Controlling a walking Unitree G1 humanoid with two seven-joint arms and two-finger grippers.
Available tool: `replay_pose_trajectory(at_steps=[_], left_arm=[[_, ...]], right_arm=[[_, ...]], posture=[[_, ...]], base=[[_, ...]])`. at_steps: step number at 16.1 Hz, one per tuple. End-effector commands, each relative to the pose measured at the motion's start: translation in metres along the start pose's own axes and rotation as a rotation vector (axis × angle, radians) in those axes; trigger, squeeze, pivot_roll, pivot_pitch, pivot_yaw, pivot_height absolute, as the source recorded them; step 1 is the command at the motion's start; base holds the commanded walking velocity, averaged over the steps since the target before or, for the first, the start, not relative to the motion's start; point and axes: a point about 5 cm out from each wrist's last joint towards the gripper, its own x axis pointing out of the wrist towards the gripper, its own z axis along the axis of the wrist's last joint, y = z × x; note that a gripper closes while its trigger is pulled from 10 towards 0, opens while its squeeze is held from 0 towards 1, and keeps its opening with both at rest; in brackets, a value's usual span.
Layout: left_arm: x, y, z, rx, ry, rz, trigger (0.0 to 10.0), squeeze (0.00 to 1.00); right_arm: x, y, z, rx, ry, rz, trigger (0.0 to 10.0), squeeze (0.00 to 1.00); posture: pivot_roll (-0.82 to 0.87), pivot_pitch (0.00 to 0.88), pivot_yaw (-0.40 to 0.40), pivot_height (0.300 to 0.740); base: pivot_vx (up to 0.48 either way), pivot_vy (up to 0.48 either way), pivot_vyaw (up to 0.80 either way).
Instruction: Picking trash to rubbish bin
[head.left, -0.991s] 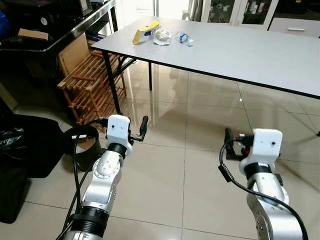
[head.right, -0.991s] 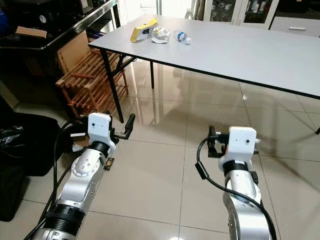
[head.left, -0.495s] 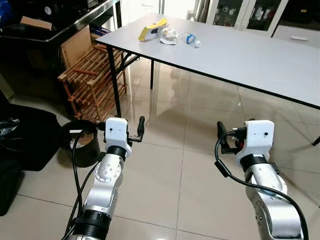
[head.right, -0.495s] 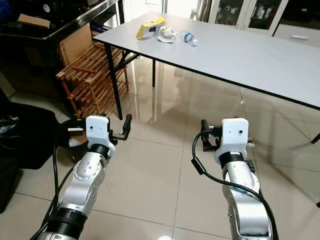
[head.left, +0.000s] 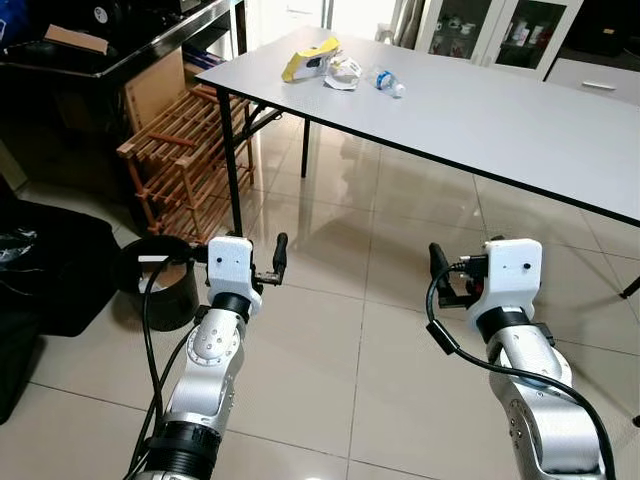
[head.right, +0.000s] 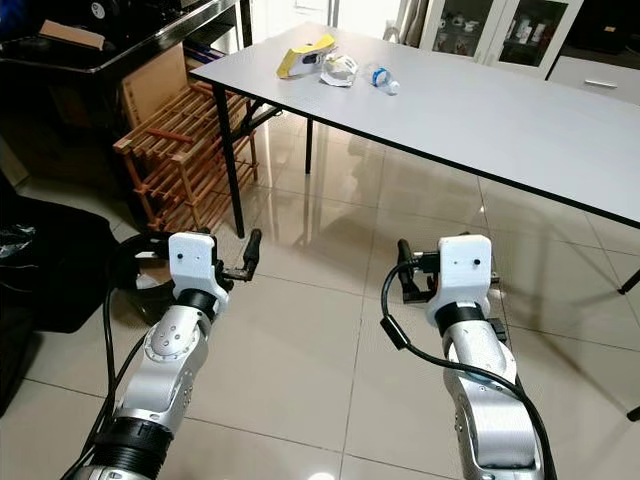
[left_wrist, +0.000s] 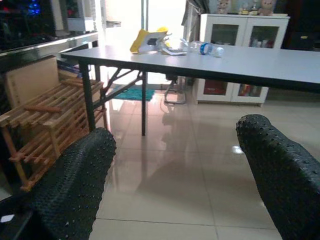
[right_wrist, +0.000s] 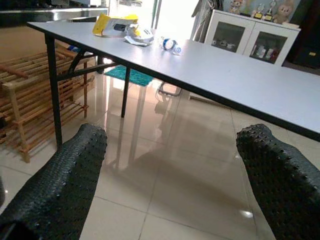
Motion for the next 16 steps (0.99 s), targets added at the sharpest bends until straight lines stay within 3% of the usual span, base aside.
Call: replay_pose_trajectory(at_steps=[1,16], left_arm=[[0.0027,-0.0044,0.0070,-0.007,-0.032,-0.029,10.0,0.00],[0.0062,-0.0065,0.0083,0.009,-0.028,-0.073,10.0,0.00]], right_arm=[[0.0004,-0.0008,-0.0009,0.004,0.006,-0.013,10.0,0.00],[-0.0010,0.0031,-0.0031,0.019,0.004,-0.043,10.0,0.00]], posture=[[-0.06,0.038,-0.056,0.740],[-0.06,0.045,-0.023,0.740]], base=[[0.480,0.000,0.00],[0.480,0.000,0.00]])
